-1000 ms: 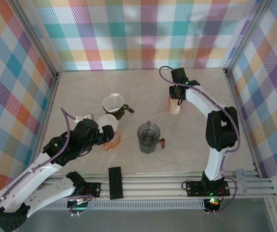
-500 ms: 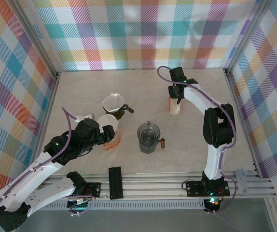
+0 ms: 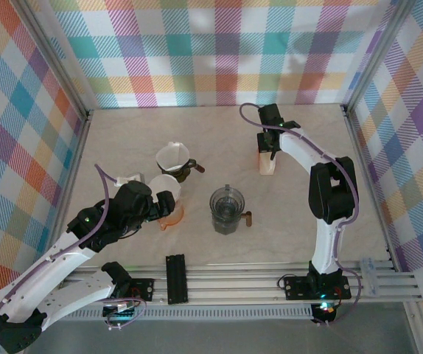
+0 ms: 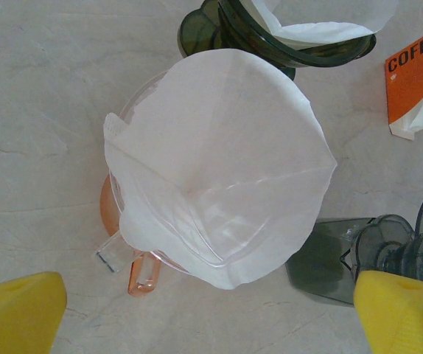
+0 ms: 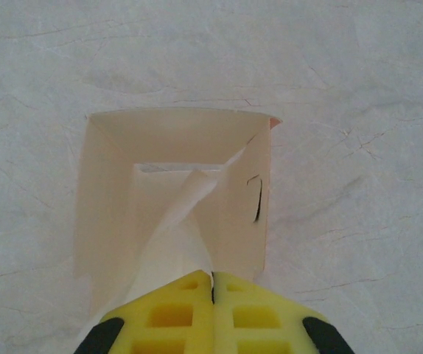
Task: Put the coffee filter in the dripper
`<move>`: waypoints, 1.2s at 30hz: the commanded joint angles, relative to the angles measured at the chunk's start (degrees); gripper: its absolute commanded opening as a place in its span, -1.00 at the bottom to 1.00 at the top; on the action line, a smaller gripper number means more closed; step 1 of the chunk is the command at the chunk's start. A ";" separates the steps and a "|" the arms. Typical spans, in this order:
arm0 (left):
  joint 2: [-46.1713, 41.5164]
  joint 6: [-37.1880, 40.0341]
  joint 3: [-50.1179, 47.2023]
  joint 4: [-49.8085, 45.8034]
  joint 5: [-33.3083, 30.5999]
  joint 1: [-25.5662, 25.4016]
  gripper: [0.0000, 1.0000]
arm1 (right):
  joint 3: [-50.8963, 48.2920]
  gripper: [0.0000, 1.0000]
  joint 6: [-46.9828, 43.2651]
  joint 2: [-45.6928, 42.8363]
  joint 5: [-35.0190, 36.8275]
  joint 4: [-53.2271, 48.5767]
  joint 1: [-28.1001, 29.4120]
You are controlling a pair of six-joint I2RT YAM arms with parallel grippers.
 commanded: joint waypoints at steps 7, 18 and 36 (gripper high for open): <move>-0.89 2.56 2.32 0.85 -0.65 0.57 1.00 | -7.54 -1.00 7.45 -16.37 -5.00 -4.70 1.06; -2.15 2.71 2.27 0.49 -0.40 0.61 1.00 | -17.76 -1.00 11.29 -43.66 -19.03 -15.82 5.32; -1.95 1.77 1.52 2.20 1.92 0.56 1.00 | -1.48 -1.00 14.26 -38.46 -30.92 -41.04 21.32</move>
